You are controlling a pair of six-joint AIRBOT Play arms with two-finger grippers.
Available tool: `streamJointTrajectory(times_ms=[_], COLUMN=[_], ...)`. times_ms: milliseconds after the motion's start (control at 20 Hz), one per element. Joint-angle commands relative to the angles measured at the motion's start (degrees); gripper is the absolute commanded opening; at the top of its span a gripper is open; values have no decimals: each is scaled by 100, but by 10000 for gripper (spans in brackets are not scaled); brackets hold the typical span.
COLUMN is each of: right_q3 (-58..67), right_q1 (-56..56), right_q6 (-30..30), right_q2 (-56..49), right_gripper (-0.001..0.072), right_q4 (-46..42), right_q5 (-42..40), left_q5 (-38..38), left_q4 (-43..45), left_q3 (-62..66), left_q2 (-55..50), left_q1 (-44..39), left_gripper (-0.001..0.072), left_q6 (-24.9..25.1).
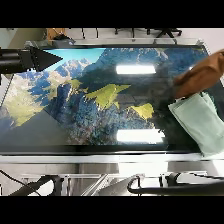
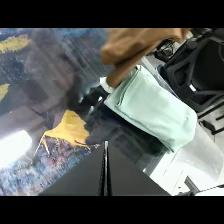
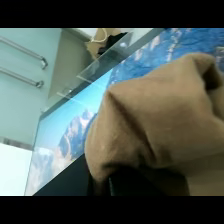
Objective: Fold the shirts.
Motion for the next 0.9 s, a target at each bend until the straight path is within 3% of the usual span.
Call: streamJointTrajectory(times_ms=[0,250,450,850], right_q3=[4,0,-28,-1617], right_q1=[-568,-872,-874,-874], right_q6=[505,1725,2800,3077], right_q2=[435,1071,1368,1875], right_gripper=[18,18,18,18], right_q4=[-951,-2612,-4465,-5740], right_q5=[584,1700,2741,2706], left_q5=[-146,-181,-186,-179], left_q4=[0,0,0,7], left_q3=[-2,-2,-2,-2], left_q2=[-2,-2,-2,-13], left_q1=[-2,-2,-9,-166], left_gripper=[20,21,20,20], left_q6=[-7,-7,-7,15])
